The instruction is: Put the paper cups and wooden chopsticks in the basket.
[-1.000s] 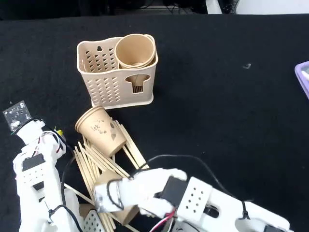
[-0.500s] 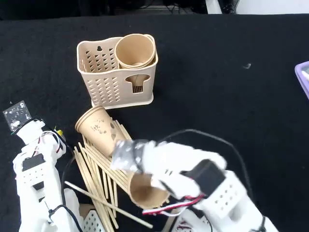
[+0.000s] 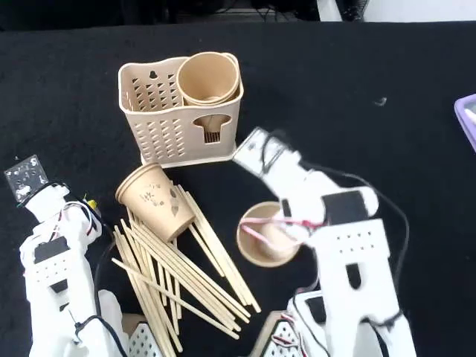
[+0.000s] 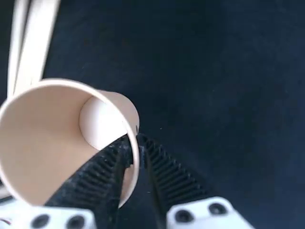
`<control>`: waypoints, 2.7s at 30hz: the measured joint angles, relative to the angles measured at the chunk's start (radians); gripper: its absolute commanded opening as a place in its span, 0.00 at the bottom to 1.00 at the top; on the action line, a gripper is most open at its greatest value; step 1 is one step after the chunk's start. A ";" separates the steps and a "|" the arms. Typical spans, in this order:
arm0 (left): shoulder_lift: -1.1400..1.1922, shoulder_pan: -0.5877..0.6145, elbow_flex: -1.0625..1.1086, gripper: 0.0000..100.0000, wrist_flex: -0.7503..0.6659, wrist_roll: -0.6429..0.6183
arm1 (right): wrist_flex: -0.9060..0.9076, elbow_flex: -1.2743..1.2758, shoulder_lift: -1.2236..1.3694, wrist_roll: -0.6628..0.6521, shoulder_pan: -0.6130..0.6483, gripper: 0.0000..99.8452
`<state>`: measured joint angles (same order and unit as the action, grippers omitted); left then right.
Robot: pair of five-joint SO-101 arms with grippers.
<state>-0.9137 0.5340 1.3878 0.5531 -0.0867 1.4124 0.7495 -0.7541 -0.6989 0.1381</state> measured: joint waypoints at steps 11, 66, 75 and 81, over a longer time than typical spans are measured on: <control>0.000 0.000 0.000 0.20 0.000 0.000 | -0.020 0.000 0.101 0.026 -0.014 0.01; 0.000 0.000 0.000 0.20 0.000 0.000 | 0.265 -1.889 1.082 0.617 0.164 0.21; 0.000 0.003 -0.002 0.20 0.034 0.057 | 0.324 -1.798 0.918 0.617 -0.008 0.19; 0.000 0.003 -0.176 0.20 0.273 0.081 | 0.324 -1.468 0.720 0.571 -0.069 0.19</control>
<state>-0.9137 0.5370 1.2114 0.8263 -0.0054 1.7361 -0.7188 -0.0345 -0.1281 0.0690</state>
